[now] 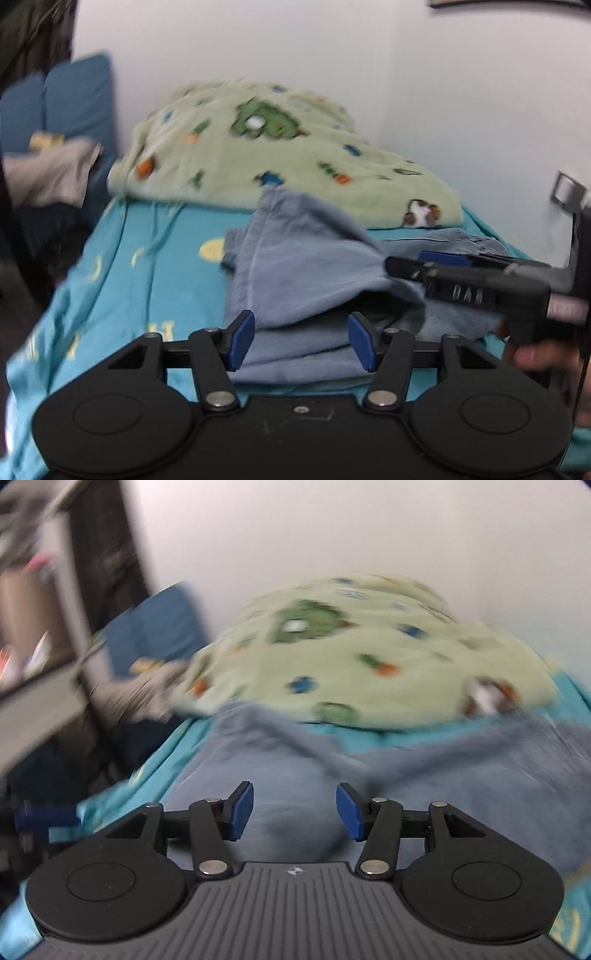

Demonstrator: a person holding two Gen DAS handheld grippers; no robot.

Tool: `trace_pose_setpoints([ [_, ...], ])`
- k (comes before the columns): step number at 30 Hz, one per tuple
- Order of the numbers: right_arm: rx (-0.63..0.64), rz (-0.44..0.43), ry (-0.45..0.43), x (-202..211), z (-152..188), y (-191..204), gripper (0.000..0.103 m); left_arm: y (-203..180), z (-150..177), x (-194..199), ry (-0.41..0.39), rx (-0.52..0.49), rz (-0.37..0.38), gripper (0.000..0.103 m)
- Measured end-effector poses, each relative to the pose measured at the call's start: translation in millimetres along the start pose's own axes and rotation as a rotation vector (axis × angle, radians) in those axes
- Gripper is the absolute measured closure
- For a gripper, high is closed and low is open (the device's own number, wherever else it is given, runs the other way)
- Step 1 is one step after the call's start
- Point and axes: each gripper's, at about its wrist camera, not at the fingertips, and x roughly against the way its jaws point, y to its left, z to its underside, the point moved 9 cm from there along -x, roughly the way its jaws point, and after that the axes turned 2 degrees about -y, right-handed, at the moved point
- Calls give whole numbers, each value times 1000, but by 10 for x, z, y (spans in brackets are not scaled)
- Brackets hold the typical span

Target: Fold clothes

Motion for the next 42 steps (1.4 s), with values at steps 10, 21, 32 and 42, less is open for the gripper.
trace_pose_setpoints([
  [10, 544, 13, 102, -611, 422, 609, 26, 474, 127, -419, 14, 100, -41, 50],
  [21, 202, 83, 41, -453, -29, 118, 89, 419, 276, -676, 6, 62, -15, 50],
  [32, -735, 353, -48, 100, 412, -1721, 87, 225, 319, -699, -8, -34, -4, 48],
  [42, -695, 535, 19, 450, 516, -1606, 61, 276, 418, -824, 14, -2, -18, 48],
])
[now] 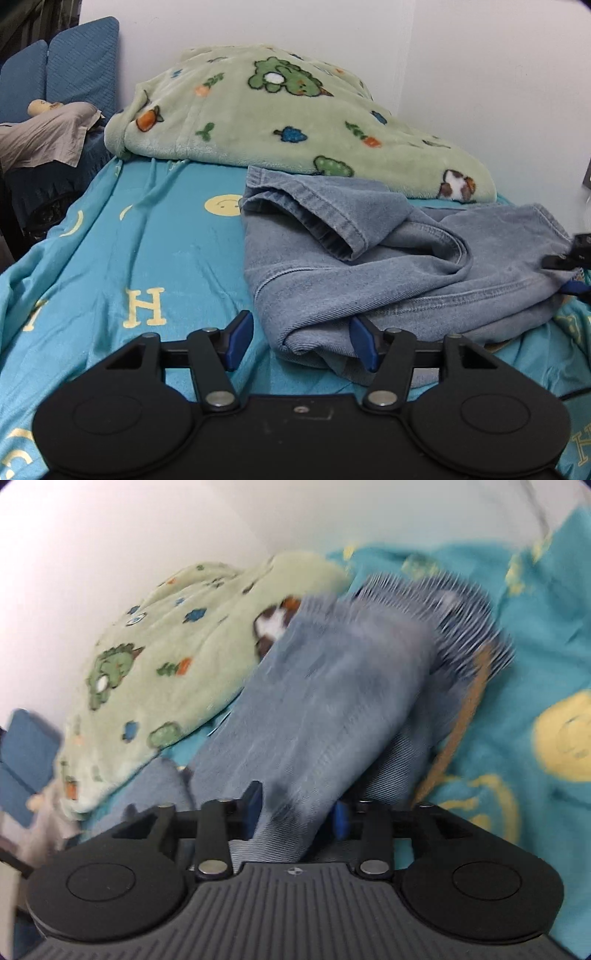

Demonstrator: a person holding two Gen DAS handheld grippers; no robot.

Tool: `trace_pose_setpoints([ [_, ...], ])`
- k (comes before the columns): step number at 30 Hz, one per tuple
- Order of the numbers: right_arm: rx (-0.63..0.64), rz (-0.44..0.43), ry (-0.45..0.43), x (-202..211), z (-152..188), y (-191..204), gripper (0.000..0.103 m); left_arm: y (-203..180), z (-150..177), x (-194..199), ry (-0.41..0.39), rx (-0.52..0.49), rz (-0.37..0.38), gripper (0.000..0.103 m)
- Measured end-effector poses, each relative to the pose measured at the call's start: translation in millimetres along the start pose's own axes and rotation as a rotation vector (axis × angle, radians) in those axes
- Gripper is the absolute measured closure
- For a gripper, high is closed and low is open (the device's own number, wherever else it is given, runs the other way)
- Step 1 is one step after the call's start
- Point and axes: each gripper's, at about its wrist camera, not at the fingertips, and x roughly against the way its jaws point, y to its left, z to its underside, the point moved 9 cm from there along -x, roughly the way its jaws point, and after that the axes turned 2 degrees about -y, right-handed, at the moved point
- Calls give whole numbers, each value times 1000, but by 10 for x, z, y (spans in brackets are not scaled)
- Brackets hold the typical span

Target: Fold clothes

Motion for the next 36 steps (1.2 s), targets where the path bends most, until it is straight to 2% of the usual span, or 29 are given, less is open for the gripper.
trace_pose_setpoints([
  [3, 152, 106, -128, 229, -98, 70, 55, -16, -2, -46, -5, 3, -9, 48],
  [5, 261, 125, -229, 358, -152, 203, 47, -18, 1, -84, -3, 11, -15, 47],
  [7, 376, 79, -314, 422, -160, 382, 40, -17, -3, -112, -3, 20, -16, 47],
  [10, 524, -34, -341, 314, -88, 792, 39, -28, -16, -121, -5, 18, -11, 47],
  [12, 573, -217, -252, 146, 50, 1106, 36, -23, -20, -125, -3, 26, -8, 47],
  [14, 634, -396, -105, -35, 296, 1412, 34, -19, -17, -132, -3, 27, -3, 47],
  [18, 793, -590, 90, -248, 691, 1821, 33, -9, -7, -136, -3, 27, 5, 47],
  [20, 868, -651, 133, -272, 811, 1959, 23, -16, -3, -140, -8, 21, 3, 47],
  [21, 906, -662, 131, -214, 870, 2015, 21, -22, -1, -145, -11, 15, 0, 47],
  [25, 974, -723, 154, -137, 1045, 2386, 19, -26, 9, -162, -15, 5, -4, 47],
  [27, 1089, -686, 144, -222, 1205, 2549, 19, -20, 12, -161, -16, 5, -4, 47],
  [28, 1140, -650, 130, -280, 1265, 2587, 23, -20, 11, -158, -16, 5, -4, 47],
  [30, 1181, -566, 121, -382, 1281, 2568, 39, -19, 10, -153, -15, 5, -5, 47],
  [31, 1168, -514, 126, -436, 1228, 2534, 69, -17, 10, -150, -16, 8, -4, 47],
  [32, 1126, -477, 131, -452, 1127, 2491, 91, -14, 10, -147, -16, 11, -3, 47],
  [34, 1026, -441, 123, -414, 891, 2417, 94, -2, 7, -135, -19, 27, 1, 47],
  [36, 926, -432, 70, -342, 581, 2362, 95, 14, -15, -112, -28, 47, 3, 48],
])
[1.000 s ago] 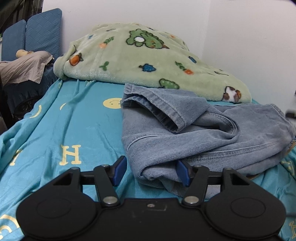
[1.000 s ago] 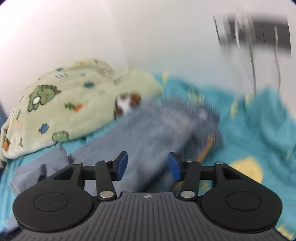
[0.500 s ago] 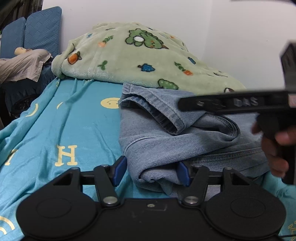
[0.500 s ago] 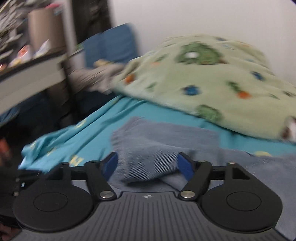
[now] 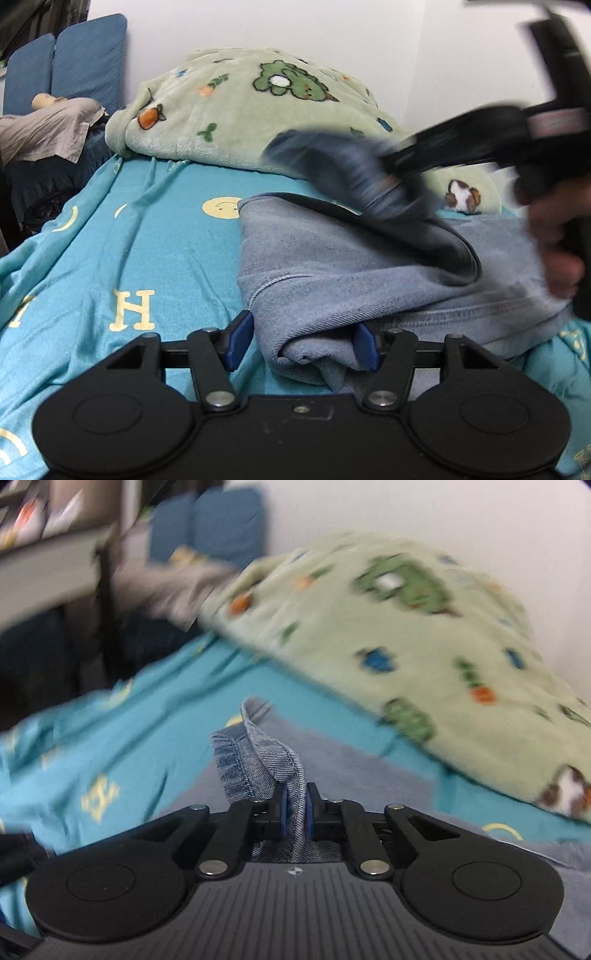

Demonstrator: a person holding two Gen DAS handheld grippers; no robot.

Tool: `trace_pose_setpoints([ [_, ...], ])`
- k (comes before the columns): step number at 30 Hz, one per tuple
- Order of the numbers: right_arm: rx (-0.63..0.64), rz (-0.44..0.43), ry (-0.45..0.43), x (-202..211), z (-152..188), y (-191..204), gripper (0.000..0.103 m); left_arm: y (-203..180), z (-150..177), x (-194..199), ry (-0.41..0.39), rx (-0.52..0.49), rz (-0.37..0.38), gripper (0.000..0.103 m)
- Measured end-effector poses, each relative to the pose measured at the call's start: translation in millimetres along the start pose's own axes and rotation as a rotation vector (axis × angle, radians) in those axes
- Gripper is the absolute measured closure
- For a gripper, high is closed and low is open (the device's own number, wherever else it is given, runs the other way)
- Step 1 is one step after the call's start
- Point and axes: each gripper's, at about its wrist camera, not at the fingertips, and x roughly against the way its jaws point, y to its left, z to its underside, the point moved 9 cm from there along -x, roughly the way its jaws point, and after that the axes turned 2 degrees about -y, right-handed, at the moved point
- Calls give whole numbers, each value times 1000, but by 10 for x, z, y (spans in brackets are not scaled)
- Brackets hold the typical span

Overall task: Fold clothes
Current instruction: 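Grasp the elastic cuff with the right gripper and tuck it onto the fold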

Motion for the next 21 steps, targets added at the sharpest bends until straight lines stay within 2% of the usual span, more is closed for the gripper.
trace_pose_setpoints([
  [4, -250, 86, -128, 561, -261, -645, 96, 6, -98, 81, -45, 9, 3, 49],
  [7, -414, 174, -203, 947, -258, -1167, 96, -28, -157, 146, -74, -5, 12, 49],
  [11, -589, 291, -250, 1366, 89, -1809, 97, -88, -204, 220, -96, -27, 33, 49],
  [14, -764, 295, -265, 1562, 495, -2174, 98, -148, -215, 252, -110, -38, 56, 49],
  [18, -853, 307, -234, 1565, 945, -2338, 98, -203, -214, 254, -113, -63, 66, 49],
  [21, -855, 302, -244, 1603, 906, -2368, 99, -250, -217, 281, -124, -96, 87, 49],
])
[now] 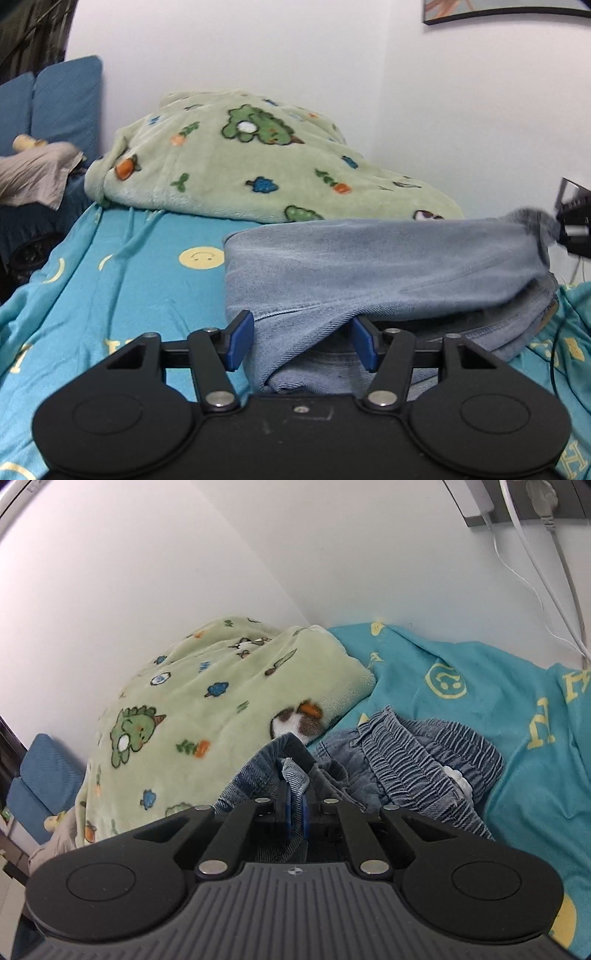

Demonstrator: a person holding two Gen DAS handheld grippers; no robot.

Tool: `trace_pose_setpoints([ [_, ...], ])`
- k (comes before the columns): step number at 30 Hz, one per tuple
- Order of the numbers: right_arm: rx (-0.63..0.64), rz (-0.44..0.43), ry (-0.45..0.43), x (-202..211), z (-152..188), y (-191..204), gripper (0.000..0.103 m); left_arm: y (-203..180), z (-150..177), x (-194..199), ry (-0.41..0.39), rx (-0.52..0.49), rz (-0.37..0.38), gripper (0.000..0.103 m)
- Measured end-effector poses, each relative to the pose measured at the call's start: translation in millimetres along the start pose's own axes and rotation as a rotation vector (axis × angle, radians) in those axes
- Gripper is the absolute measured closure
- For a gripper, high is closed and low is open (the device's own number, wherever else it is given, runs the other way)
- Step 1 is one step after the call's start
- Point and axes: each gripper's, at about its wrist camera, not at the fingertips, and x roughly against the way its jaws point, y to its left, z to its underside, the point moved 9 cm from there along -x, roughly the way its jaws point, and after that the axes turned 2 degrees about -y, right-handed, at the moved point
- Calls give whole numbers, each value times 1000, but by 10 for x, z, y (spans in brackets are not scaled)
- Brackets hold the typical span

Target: Fold clothes

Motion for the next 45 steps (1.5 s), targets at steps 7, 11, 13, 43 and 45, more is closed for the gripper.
trace_pose_setpoints([
  [7, -40, 133, -3, 79, -1, -410, 99, -207, -11, 72, -9, -146, 62, 48],
  [11, -14, 210, 98, -47, 294, -668, 90, -319, 104, 28, 17, -270, 49, 43],
  [13, 6, 236, 77, 39, 278, -612, 81, -357, 174, 5, 29, -332, 35, 39],
  [43, 1053, -273, 216, 16, 2144, 1551, 87, 116, 11, 72, 58, 21, -58, 36],
  [45, 972, -284, 175, 66, 2013, 1627, 90, -5, -69, 180, 16, -37, -13, 35],
])
